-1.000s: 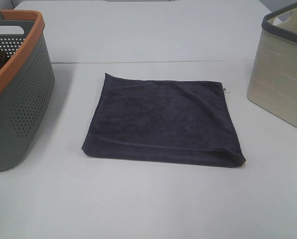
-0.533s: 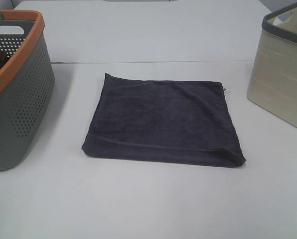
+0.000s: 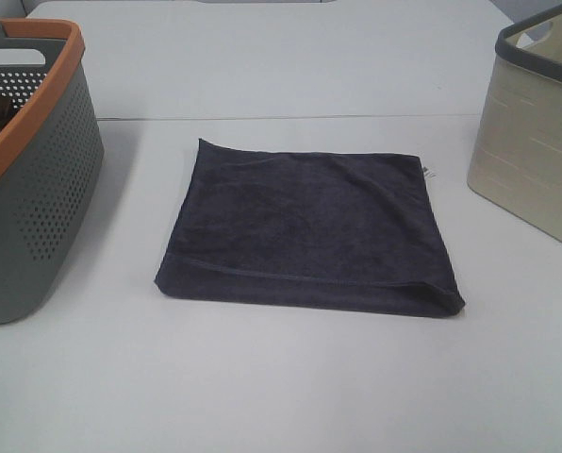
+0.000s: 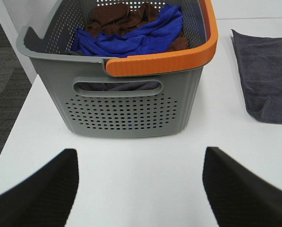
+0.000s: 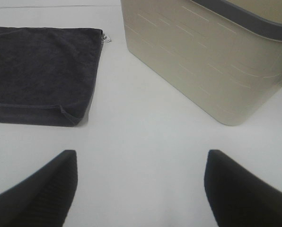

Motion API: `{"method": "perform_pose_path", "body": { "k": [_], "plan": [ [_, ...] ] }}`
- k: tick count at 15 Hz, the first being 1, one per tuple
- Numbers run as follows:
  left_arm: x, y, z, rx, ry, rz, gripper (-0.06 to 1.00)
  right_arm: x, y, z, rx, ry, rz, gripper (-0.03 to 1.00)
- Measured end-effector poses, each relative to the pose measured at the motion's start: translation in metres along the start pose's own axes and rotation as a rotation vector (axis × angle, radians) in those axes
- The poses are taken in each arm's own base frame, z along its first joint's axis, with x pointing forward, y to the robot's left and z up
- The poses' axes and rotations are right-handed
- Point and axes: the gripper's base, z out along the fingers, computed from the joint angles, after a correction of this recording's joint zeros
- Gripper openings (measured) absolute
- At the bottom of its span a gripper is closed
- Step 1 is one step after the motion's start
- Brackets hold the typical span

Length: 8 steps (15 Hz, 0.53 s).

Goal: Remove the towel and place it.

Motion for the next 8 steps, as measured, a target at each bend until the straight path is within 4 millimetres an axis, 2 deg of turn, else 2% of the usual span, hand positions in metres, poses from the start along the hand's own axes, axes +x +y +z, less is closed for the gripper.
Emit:
{"method": "perform_pose_path", "body": {
  "k": [8],
  "plan": [
    [0.0000, 0.0000, 0.0000, 0.001, 0.000, 0.000, 0.69, 0.0000, 0.0000, 0.0000, 0.000, 0.000, 0.000, 0.67]
  ]
}}
